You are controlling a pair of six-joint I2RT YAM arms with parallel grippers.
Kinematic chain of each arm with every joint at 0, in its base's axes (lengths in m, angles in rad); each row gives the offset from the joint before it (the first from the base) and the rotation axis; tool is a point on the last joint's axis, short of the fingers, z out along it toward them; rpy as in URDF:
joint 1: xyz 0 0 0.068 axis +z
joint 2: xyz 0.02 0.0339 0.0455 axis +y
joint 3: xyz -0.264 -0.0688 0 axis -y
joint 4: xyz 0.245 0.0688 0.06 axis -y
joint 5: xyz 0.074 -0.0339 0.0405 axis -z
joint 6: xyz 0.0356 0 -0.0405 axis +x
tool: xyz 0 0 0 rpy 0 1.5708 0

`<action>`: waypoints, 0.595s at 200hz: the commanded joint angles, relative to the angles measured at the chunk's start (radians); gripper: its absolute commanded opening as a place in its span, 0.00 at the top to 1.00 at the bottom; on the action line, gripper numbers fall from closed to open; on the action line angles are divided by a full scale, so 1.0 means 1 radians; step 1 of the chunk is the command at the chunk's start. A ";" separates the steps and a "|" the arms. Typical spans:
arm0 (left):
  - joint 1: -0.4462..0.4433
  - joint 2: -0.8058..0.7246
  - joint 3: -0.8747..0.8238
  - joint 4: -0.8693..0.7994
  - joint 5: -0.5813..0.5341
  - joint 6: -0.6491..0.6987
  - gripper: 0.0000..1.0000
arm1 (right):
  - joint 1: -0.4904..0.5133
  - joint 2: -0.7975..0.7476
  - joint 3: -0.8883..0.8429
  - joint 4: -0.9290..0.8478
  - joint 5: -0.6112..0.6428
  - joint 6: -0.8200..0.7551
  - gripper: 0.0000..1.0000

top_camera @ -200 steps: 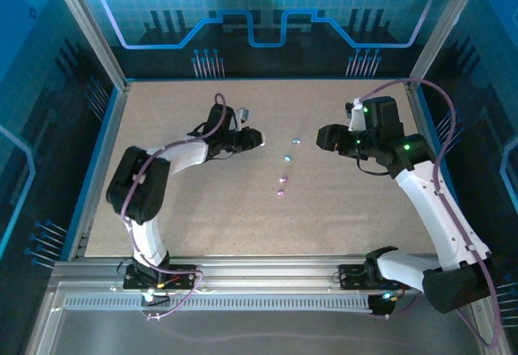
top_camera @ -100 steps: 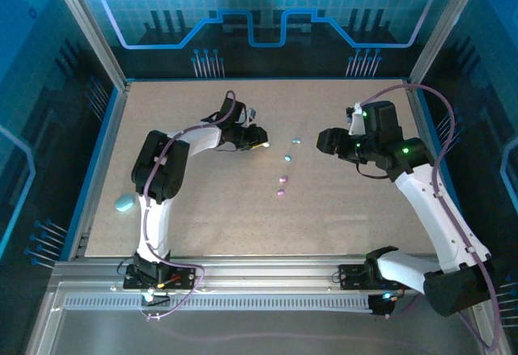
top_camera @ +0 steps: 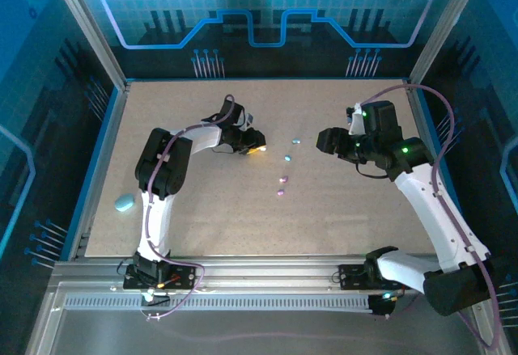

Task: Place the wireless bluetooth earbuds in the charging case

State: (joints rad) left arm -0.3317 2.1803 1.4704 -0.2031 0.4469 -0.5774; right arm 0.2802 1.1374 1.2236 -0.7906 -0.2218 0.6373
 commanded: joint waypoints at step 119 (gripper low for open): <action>0.013 -0.102 0.056 -0.224 -0.221 0.179 0.42 | -0.014 0.003 -0.020 0.025 -0.015 0.006 0.39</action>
State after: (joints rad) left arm -0.3317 2.1654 1.5364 -0.3576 0.3153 -0.4496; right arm 0.2802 1.1400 1.2209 -0.7887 -0.2218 0.6369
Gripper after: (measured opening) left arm 0.573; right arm 0.609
